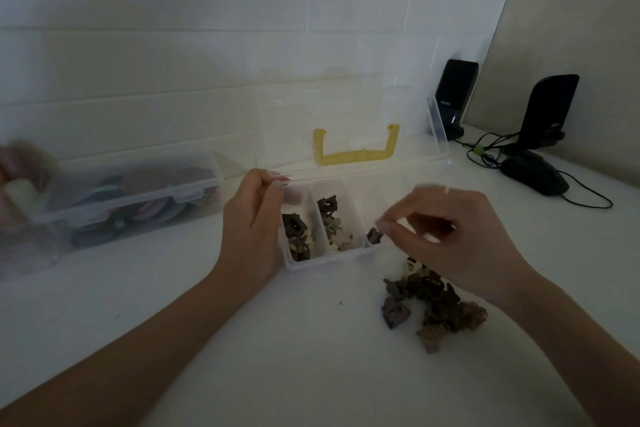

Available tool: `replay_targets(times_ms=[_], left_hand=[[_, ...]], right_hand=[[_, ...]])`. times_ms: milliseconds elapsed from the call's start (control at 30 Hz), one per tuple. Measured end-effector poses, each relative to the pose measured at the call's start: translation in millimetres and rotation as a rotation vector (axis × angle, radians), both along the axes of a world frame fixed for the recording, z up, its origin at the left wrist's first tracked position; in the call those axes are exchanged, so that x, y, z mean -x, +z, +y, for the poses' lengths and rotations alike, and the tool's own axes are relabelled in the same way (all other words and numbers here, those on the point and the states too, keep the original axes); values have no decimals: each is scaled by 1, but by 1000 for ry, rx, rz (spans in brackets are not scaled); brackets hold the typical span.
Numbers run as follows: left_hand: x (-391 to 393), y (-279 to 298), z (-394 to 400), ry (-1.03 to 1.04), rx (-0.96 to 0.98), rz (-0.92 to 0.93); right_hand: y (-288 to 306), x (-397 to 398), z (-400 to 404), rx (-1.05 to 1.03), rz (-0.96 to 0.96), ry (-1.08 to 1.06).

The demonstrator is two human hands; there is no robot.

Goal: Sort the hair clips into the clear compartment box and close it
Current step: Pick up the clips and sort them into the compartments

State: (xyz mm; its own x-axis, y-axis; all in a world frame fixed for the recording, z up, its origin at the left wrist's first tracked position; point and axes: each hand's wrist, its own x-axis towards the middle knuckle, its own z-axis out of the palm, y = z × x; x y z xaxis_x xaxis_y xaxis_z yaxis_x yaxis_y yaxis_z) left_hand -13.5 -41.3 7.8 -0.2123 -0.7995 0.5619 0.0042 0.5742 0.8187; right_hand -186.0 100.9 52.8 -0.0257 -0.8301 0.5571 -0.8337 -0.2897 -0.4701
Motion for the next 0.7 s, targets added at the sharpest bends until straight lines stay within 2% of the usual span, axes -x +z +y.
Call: replay_targets(times_ms=[67,167,267,433,533,633,700], left_hand=[[-1,0,-1,-9,-38,0],[-1,2,1,-43,-129,35],[-1,3,3,-34,-121,27],[-4,2,2,-71,-154,32],[-4,3,2,-64,-134,26],[-4,5,3,-42,-115,15],[-5,4,3,-55,-108,14]], right_hand=[[-4,6,14,-198,11,48],[-8,10,22,-440,186,-22],[-6,9,22,-530,330,-134],[-7,5,19,-582,341,-166],[-12,5,17,-486,230,-103],[-8,-1,18,-382,-120,90],[-4,-4,18,-348,-263,199]])
